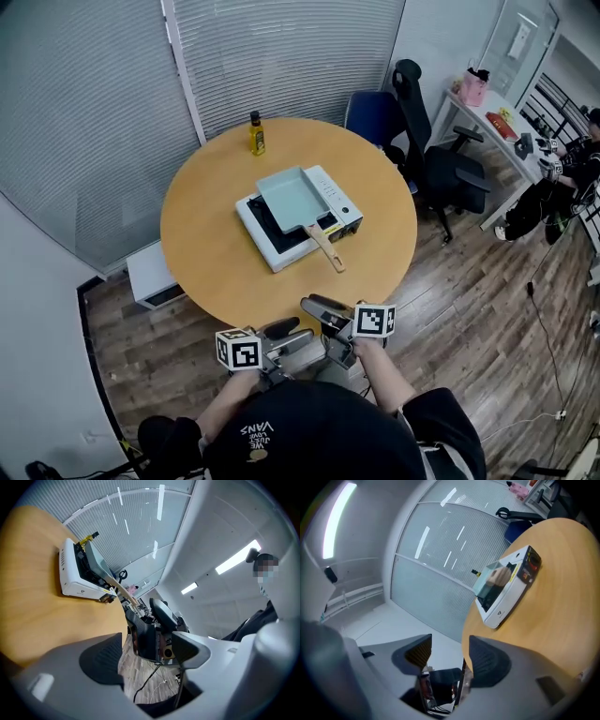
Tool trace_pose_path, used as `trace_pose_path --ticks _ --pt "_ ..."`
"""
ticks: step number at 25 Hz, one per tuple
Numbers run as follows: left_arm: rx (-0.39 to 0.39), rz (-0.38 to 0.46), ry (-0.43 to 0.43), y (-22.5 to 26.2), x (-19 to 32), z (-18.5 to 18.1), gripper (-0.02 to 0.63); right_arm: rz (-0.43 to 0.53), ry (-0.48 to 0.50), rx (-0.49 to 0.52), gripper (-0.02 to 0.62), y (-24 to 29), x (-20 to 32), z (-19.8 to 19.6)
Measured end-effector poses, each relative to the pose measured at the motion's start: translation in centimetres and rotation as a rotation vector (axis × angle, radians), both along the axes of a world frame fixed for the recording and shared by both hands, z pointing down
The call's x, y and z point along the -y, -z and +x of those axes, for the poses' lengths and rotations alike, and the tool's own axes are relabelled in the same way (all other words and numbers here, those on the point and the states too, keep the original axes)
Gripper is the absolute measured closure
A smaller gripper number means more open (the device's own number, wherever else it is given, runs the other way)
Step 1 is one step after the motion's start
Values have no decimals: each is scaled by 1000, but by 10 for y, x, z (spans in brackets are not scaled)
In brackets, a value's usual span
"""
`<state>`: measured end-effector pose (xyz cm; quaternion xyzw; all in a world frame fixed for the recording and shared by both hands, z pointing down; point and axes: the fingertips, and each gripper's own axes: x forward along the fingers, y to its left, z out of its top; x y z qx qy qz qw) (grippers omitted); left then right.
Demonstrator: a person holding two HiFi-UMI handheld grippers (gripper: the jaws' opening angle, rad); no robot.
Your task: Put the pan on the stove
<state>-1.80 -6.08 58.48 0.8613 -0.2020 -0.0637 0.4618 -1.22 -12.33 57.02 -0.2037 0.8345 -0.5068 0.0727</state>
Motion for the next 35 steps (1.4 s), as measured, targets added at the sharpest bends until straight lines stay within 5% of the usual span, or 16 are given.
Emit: trace_pose_path --ticks 6,10,17,25,35 --pt "17 28 103 -1 -16 -42 306 40 25 -31 410 -1 -13 -39" --pt "35 69 223 1 -17 -77 399 47 27 -16 498 -1 -16 -59" --pt "47 115 373 4 -16 -114 529 75 57 -48 546 -4 -20 -78" --pt "51 106 357 1 -24 -112 592 48 92 -92 576 -15 -34 -83" --pt "22 82 282 -4 -25 -93 595 43 69 -127 581 -25 -35 -71"
